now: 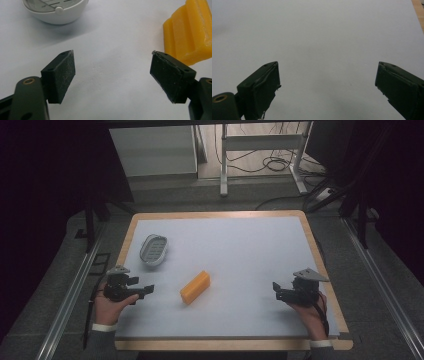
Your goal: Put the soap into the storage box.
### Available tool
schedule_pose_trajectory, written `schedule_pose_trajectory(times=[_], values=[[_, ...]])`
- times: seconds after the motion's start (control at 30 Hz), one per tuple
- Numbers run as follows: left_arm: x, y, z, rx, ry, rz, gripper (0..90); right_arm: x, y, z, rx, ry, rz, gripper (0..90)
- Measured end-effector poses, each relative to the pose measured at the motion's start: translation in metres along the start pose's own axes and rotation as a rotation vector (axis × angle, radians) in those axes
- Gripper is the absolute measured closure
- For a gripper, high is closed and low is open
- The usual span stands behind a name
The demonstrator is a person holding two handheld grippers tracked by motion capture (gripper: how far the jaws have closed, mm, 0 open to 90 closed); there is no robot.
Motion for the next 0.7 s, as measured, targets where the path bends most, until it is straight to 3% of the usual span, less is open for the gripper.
schedule_pose_trajectory(times=[0.3,0.7], values=[[0.002,-0.001,0.003,0.021,0.002,-0.007,20.4,-0.004,-0.004,0.001,-0.001,-0.005,-0.003,7.1],[-0.003,0.006,-0.008,-0.006,-0.002,-0.001,20.9,-0.007,-0.001,-0.008,-0.038,-0.007,0.011,8.9]])
Point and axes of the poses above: each handheld gripper's, and its own axes: z roughly forward along the jaws, y roughly out of its top, x roughly to its left, the point moved 9 cm from there along z, roughly forward along the jaws, and after that the axes turned 4 degrees about -x, right-handed, at the moved point
